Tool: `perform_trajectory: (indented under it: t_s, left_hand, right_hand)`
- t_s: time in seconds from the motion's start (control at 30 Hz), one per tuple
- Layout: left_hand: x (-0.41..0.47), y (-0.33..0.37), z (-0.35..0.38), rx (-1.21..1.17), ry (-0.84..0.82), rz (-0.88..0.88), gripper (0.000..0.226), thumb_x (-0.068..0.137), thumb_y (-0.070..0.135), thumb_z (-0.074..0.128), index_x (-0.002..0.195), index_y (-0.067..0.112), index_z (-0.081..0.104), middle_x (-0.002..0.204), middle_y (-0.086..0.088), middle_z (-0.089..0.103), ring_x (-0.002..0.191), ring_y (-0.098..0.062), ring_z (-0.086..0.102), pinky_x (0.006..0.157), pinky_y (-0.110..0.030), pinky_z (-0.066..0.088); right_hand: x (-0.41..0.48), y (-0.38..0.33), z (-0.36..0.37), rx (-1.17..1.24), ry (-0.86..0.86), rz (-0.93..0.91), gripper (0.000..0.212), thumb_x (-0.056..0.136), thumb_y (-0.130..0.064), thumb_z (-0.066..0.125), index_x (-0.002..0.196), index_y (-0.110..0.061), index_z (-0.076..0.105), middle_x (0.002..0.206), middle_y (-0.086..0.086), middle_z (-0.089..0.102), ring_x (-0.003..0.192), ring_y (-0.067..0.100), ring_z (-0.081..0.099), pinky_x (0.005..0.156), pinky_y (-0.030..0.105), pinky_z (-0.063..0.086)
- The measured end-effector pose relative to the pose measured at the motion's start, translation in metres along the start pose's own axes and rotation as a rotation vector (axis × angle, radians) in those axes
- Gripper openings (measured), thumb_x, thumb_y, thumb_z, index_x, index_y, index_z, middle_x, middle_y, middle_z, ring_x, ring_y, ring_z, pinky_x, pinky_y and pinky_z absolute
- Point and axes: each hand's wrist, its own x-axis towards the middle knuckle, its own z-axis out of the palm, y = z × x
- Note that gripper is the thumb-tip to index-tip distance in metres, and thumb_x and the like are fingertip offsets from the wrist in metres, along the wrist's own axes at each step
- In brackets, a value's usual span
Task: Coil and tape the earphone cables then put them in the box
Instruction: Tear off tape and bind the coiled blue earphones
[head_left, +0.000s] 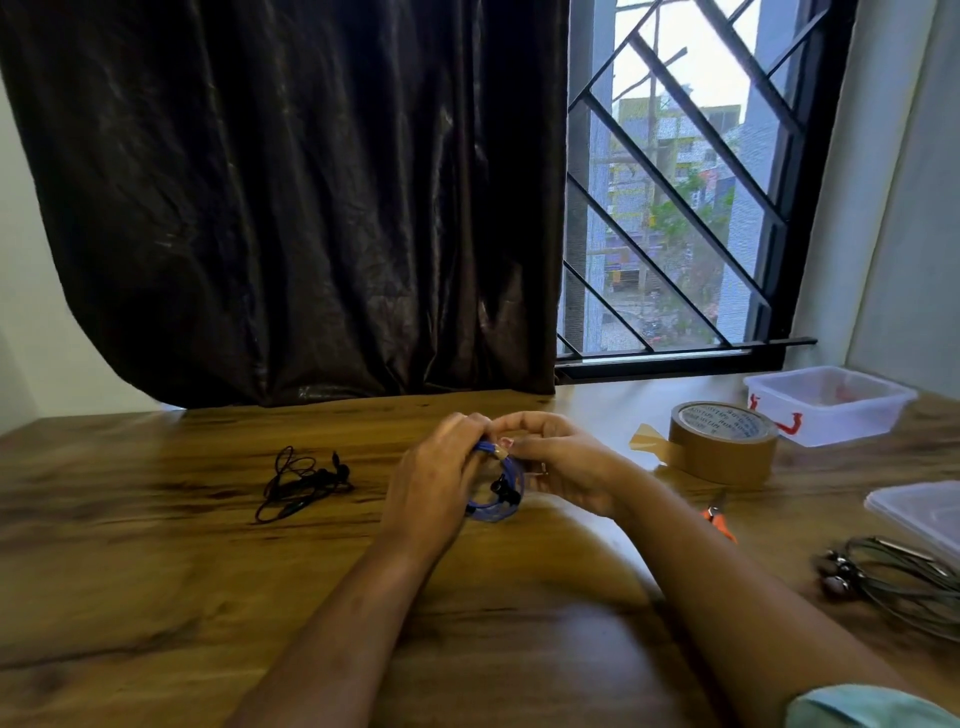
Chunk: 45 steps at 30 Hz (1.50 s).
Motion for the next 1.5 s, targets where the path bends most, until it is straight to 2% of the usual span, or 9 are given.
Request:
perform_trajectory:
  t_s: [0.2, 0.37, 0.7, 0.83, 1.0, 1.1, 1.2, 1.33, 1.5]
  left_hand:
    - [0.001, -0.005, 0.002, -0.030, 0.007, -0.053, 0.016, 0.087, 0.012, 0.058, 0.092, 0.027, 0.056, 0.090, 0.013, 0.056, 0.080, -0.003, 0.054, 0.066, -0.032, 0.050]
    - [0.001, -0.007, 0.005, -0.087, -0.007, -0.067, 0.005, 0.090, 0.025, 0.059, 0.094, 0.027, 0.060, 0.092, 0.015, 0.059, 0.085, 0.002, 0.053, 0.070, -0.018, 0.046]
    - [0.002, -0.010, 0.005, -0.168, 0.057, -0.050, 0.005, 0.089, 0.023, 0.061, 0.093, 0.024, 0.064, 0.091, 0.017, 0.061, 0.093, 0.004, 0.055, 0.074, -0.015, 0.046]
    - [0.002, -0.010, 0.006, -0.163, 0.049, -0.041, 0.006, 0.088, 0.020, 0.062, 0.093, 0.022, 0.065, 0.092, 0.015, 0.062, 0.090, 0.002, 0.055, 0.074, -0.014, 0.045]
    - [0.002, -0.008, 0.007, -0.168, 0.067, -0.052, 0.004, 0.090, 0.021, 0.060, 0.093, 0.024, 0.060, 0.089, 0.012, 0.061, 0.082, -0.001, 0.057, 0.068, -0.022, 0.049]
    - [0.001, -0.007, 0.008, -0.204, 0.098, -0.082, 0.005, 0.091, 0.019, 0.059, 0.093, 0.023, 0.056, 0.085, 0.008, 0.060, 0.077, -0.005, 0.059, 0.063, -0.033, 0.053]
    - [0.000, -0.004, 0.009, -0.233, 0.109, -0.117, 0.008, 0.091, 0.019, 0.059, 0.093, 0.025, 0.054, 0.082, 0.007, 0.060, 0.073, -0.008, 0.061, 0.058, -0.039, 0.054]
    - [-0.004, 0.004, 0.009, -0.212, 0.079, -0.111, 0.006, 0.089, 0.021, 0.061, 0.090, 0.021, 0.055, 0.078, 0.007, 0.059, 0.070, -0.007, 0.059, 0.057, -0.036, 0.052]
    - [-0.009, 0.019, 0.011, -0.288, 0.029, -0.114, 0.005, 0.088, 0.022, 0.063, 0.087, 0.022, 0.058, 0.080, 0.009, 0.060, 0.073, -0.007, 0.060, 0.062, -0.035, 0.054]
  right_hand:
    - [0.002, -0.001, -0.001, 0.021, 0.124, -0.041, 0.022, 0.089, -0.005, 0.062, 0.110, -0.011, 0.063, 0.079, 0.001, 0.070, 0.068, 0.011, 0.060, 0.065, 0.024, 0.047]
    - [0.001, 0.000, -0.001, -0.010, 0.220, -0.091, 0.022, 0.085, -0.004, 0.068, 0.106, -0.010, 0.062, 0.072, 0.000, 0.070, 0.068, 0.016, 0.061, 0.065, 0.028, 0.047]
    - [0.000, 0.000, -0.005, -0.019, 0.350, -0.178, 0.020, 0.089, 0.001, 0.061, 0.106, -0.008, 0.062, 0.084, 0.004, 0.063, 0.072, 0.012, 0.064, 0.065, 0.024, 0.049]
    - [-0.001, 0.001, -0.005, -0.047, 0.311, -0.089, 0.017, 0.094, -0.007, 0.055, 0.109, -0.010, 0.061, 0.090, 0.005, 0.065, 0.074, 0.012, 0.063, 0.060, 0.022, 0.045]
    - [-0.009, 0.002, 0.000, -0.021, 0.161, -0.003, 0.027, 0.090, -0.021, 0.063, 0.116, -0.019, 0.056, 0.095, 0.007, 0.069, 0.083, 0.019, 0.064, 0.071, 0.030, 0.048]
    - [-0.015, 0.010, 0.003, 0.079, 0.125, -0.004, 0.045, 0.081, -0.007, 0.072, 0.119, -0.019, 0.049, 0.098, 0.017, 0.068, 0.085, 0.027, 0.065, 0.077, 0.036, 0.054]
    - [-0.021, 0.017, 0.009, 0.110, 0.226, -0.048, 0.050, 0.075, 0.002, 0.075, 0.112, -0.018, 0.048, 0.095, 0.020, 0.067, 0.084, 0.034, 0.064, 0.086, 0.048, 0.051]
    - [-0.036, 0.024, 0.017, 0.128, 0.371, -0.108, 0.039, 0.079, 0.002, 0.072, 0.105, -0.014, 0.048, 0.088, 0.015, 0.068, 0.078, 0.029, 0.067, 0.068, 0.035, 0.056]
    - [-0.052, 0.031, 0.019, -0.012, 0.600, -0.169, 0.022, 0.077, -0.005, 0.075, 0.091, -0.013, 0.059, 0.082, 0.013, 0.068, 0.079, 0.031, 0.069, 0.078, 0.048, 0.057]
